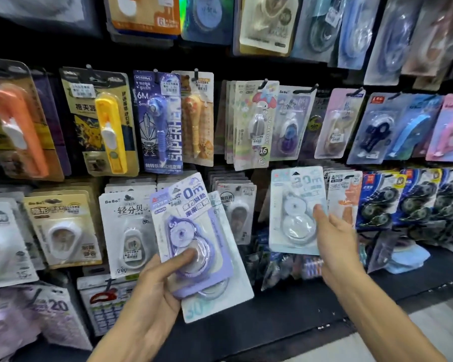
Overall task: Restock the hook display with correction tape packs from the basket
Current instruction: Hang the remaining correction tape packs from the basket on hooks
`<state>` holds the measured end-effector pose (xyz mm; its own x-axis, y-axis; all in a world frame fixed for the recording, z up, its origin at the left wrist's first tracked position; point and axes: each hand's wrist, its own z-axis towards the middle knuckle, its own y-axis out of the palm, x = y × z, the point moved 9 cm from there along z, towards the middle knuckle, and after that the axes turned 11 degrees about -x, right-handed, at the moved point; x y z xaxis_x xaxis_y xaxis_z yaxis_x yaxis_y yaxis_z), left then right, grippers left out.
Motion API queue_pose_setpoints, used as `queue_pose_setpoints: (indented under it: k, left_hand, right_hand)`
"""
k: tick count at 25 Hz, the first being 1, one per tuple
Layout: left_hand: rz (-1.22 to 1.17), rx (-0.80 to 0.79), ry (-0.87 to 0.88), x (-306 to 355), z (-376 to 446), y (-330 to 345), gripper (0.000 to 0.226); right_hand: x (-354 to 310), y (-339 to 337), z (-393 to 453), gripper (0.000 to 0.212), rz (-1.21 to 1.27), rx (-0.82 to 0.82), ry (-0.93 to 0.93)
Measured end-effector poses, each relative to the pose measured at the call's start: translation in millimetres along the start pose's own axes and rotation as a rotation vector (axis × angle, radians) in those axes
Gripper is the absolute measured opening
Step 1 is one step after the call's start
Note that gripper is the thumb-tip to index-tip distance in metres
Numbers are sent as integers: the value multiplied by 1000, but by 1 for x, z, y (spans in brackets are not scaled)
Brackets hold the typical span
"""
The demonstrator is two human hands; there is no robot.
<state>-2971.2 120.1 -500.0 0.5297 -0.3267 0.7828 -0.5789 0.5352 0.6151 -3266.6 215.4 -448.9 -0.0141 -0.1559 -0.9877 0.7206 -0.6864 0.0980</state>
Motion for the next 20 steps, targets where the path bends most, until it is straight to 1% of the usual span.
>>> queue_pose_setpoints:
  k: [1, 3, 5, 6, 7, 8, 9, 10, 11, 12, 13, 14, 15, 16, 18, 20]
  left_hand:
    - [-3, -7, 0, 2, 0, -1, 50]
    - [34, -20, 9, 5, 0, -2, 51]
    - [95, -22, 37, 6, 1, 2, 59]
    - [114, -15, 49, 7, 1, 4, 65]
    - [131, -4, 63, 8, 1, 5, 72]
    - [153, 13, 78, 9, 2, 4, 78]
    - [185, 31, 97, 10, 3, 4, 82]
    - [224, 56, 112, 11, 3, 4, 84]
    - [263, 79, 123, 10, 4, 4, 84]
    - [291, 100, 124, 8, 4, 5, 82]
    - [303, 108, 125, 5, 5, 7, 78]
    - [299, 101, 124, 3, 5, 10, 74]
    - [281, 71, 118, 1, 6, 14, 71]
    - [257, 23, 110, 0, 7, 18, 67]
    - [206, -52, 100, 0, 7, 23, 58]
    - [194, -15, 133, 5, 7, 15, 45]
  right_hand:
    - [8, -16, 13, 23, -28, 55, 41]
    - [30, -43, 33, 18, -57, 154, 118]
    - [40, -56, 43, 15, -75, 226, 138]
    - [38, -59, 43, 19, -96, 269, 135]
    - [34, -62, 41, 24, -142, 319, 115]
    - [22, -62, 33, 27, -254, 359, 83]
    - [8, -57, 24, 27, -391, 360, 27]
    - [-3, -41, 14, 26, -493, 273, -32]
    - [-7, -15, 2, 28, -485, 92, -79]
    - [-1, 23, -18, 36, -366, -181, -58]
    - [7, 63, -44, 48, -235, -467, 11]
    - [13, 95, -68, 55, -158, -668, 55]
    - [17, 113, -82, 56, -122, -755, 59]
    - [20, 120, -87, 53, -65, -750, 60]
    - [18, 111, -79, 47, 50, -654, 90]
    - [14, 97, -65, 46, 147, -585, 120]
